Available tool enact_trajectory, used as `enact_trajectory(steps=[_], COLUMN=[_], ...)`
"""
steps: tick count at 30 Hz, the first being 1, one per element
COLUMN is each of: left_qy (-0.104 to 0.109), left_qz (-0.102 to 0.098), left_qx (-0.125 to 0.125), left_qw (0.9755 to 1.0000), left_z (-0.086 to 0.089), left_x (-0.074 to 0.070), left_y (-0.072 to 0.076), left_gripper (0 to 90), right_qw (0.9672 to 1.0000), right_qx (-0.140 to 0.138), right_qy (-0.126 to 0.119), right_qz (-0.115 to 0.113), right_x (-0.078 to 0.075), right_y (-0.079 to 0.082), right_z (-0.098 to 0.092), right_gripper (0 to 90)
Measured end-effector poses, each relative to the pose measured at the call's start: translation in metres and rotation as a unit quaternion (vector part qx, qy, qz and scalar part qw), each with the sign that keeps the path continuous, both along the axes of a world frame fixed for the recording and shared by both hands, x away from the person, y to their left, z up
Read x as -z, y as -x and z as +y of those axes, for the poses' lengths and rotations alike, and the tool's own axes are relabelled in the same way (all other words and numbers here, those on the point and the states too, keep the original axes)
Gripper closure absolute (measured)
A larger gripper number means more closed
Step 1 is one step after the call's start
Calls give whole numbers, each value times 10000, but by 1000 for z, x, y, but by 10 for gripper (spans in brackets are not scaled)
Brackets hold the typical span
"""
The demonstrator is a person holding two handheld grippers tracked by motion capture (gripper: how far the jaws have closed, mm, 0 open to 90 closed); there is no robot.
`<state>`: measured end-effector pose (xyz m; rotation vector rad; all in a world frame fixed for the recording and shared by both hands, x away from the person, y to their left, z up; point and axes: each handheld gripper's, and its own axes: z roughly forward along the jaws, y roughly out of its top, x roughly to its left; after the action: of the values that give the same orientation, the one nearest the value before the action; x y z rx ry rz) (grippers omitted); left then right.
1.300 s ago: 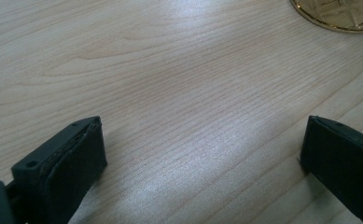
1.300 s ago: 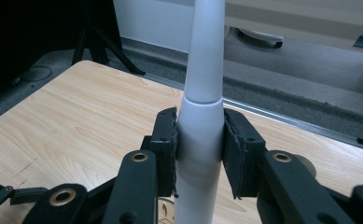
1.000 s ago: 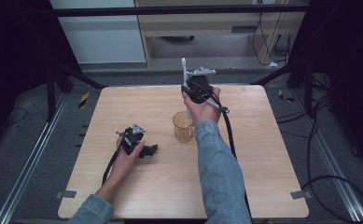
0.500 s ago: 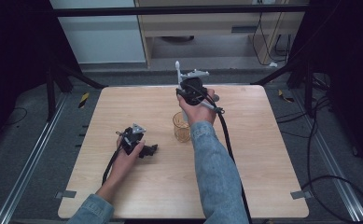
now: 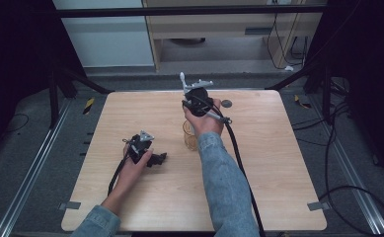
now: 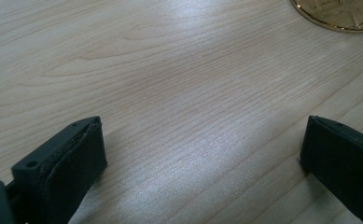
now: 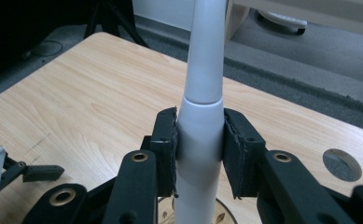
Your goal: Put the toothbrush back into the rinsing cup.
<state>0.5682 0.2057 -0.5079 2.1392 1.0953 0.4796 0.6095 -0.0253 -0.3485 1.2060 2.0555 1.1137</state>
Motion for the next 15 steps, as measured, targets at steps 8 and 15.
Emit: enact_trajectory(steps=[8, 15], left_qy=[-8, -1], left_qz=[0, -6], left_qx=[9, 9], left_qw=[10000, 10000], left_z=[0, 0], left_x=[0, 0], left_y=[0, 0], left_gripper=[0, 0], right_qw=[10000, 9998], right_qx=[18, -4], right_qy=[58, 196], right_qz=[62, 98], right_x=[7, 13], right_y=[0, -1], right_z=[-1, 1], right_gripper=[675, 675])
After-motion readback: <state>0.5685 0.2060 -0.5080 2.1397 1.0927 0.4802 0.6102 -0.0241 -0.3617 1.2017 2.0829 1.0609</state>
